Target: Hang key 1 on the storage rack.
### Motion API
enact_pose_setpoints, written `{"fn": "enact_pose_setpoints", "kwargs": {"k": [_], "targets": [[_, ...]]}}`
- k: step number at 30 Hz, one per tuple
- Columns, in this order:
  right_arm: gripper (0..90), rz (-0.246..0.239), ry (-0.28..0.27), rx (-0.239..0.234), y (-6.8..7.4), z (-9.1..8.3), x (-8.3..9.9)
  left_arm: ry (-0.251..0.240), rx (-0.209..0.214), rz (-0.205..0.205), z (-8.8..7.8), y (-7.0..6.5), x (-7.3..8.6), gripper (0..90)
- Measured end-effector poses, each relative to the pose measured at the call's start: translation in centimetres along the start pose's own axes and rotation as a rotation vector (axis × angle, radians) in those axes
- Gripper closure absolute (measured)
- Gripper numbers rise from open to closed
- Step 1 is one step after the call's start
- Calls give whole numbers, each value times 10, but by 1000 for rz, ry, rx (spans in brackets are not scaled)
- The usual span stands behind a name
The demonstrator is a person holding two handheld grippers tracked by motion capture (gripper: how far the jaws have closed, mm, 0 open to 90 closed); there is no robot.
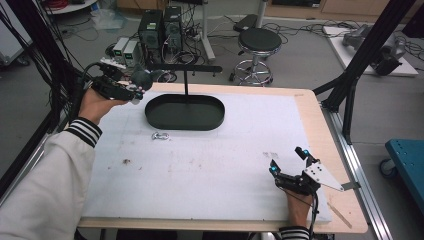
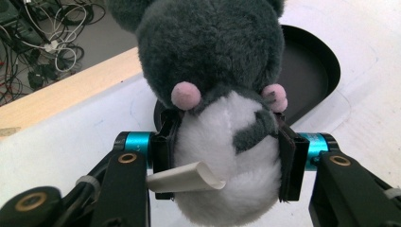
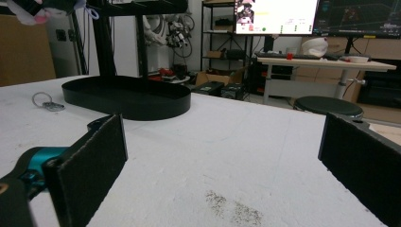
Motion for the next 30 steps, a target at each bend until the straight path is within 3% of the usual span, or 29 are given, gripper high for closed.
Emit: {"fn": "enact_pose_setpoints", "kwargs": {"k": [30], "targets": [[13,-3,-3,-1,0,0,0,-34,12,-32,-6,-3,-5,524]]}}
Point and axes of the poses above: each handheld gripper's, and its own axes: z roughly forward along the jaws, x roughly out of its underside, y roughly to its left, the point moved 6 cm from there along z, roughly forward along the jaws, and after that the axes turned 15 degrees about -z, right-handed, at the moved point
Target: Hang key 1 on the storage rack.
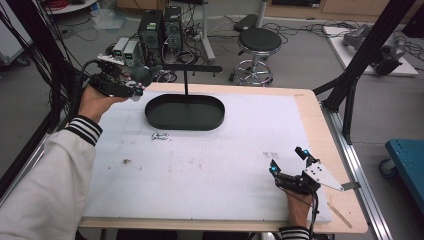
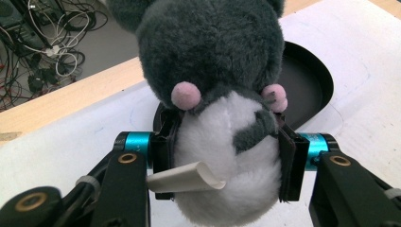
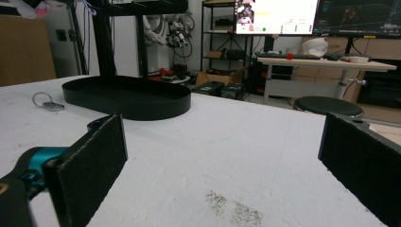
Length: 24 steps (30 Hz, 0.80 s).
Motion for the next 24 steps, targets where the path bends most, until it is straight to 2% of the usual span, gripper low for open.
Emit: {"fn": "enact_pose_setpoints", "kwargs": {"k": [7,15,22,24], "targets": [[12,-1,0,0,0,0,0,-8,-1,-7,0,0,-2,524],[13,-1,0,1,0,0,0,-7,-15,3,2,-2,-10,524],[13,-1,1,1,0,0,0,-10,-20,-5,6,0,-13,524],[13,3,3,2,0,0,0,-21,-18,-18,7,1,-15,524]]}}
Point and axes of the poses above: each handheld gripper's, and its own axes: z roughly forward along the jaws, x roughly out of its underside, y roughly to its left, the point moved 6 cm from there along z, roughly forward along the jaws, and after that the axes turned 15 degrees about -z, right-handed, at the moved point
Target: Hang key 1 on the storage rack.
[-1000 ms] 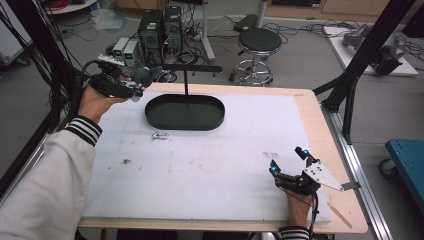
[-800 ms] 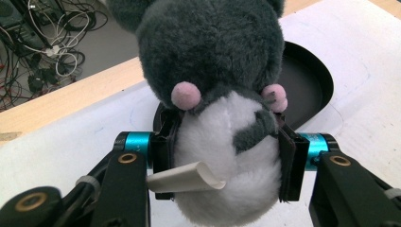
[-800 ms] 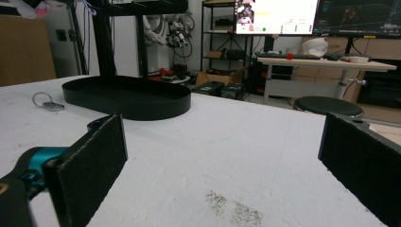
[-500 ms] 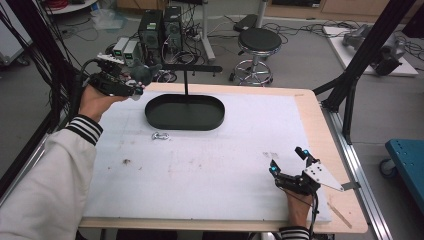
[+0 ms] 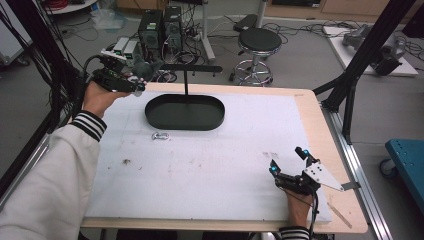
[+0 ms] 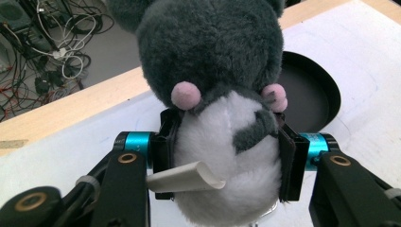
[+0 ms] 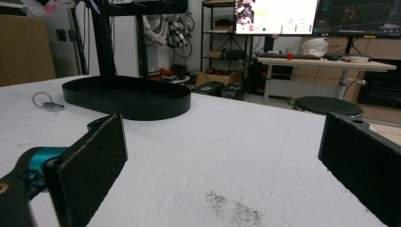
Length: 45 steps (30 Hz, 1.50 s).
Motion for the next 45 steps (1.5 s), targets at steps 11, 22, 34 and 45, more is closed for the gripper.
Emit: {"fn": "enact_pose_setpoints", "kwargs": {"k": [11,22,34,45], "targets": [[13,0,0,0,0,0,0,-14,11,-39,5,11,-3,523],[13,1,2,3,0,0,0,-17,-9,-66,11,24,-4,523],[13,1,2,3,0,0,0,6,-33,-68,18,35,-1,522],[13,-3,3,3,0,0,0,19,-32,-64,19,40,6,522]]}}
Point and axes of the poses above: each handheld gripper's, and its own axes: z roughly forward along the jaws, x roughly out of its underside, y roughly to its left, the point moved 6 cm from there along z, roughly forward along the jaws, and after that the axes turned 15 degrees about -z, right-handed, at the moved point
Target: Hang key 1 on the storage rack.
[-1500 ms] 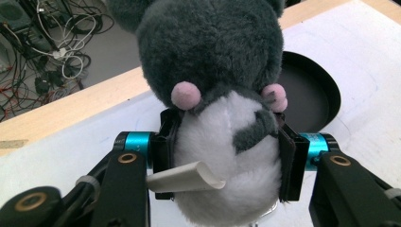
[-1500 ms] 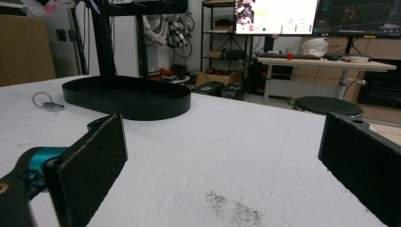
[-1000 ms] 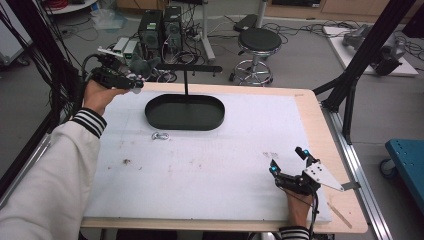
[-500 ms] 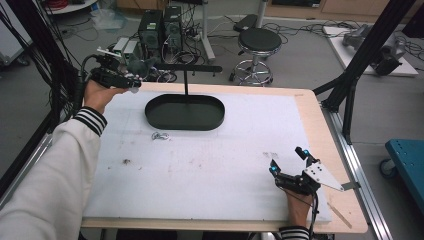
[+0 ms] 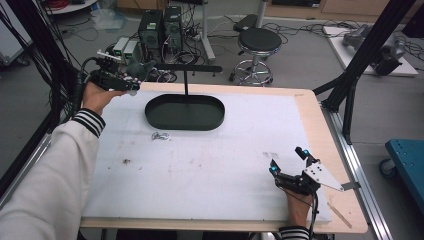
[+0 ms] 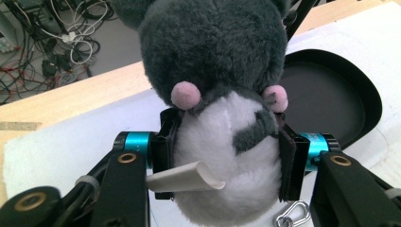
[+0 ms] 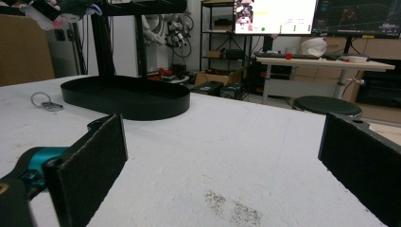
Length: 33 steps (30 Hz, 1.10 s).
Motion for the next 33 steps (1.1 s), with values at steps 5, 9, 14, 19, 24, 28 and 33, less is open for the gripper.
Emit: {"fn": "enact_pose_setpoints", "kwargs": {"k": [5,9,14,19,24,28,33], "targets": [[13,0,-4,0,0,0,0,13,-3,-4,4,4,8,522],[13,-2,-4,1,0,0,0,38,-16,21,8,6,13,522],[13,-1,-4,0,0,0,0,54,-26,27,14,9,20,522],[13,2,-1,1,0,0,0,69,-16,47,21,8,29,522],[13,-1,-4,0,0,0,0,91,-23,81,28,2,32,522],[13,-1,-3,1,0,0,0,97,-22,89,30,0,33,521],[13,-1,-4,0,0,0,0,89,-9,86,29,0,33,490]]}}
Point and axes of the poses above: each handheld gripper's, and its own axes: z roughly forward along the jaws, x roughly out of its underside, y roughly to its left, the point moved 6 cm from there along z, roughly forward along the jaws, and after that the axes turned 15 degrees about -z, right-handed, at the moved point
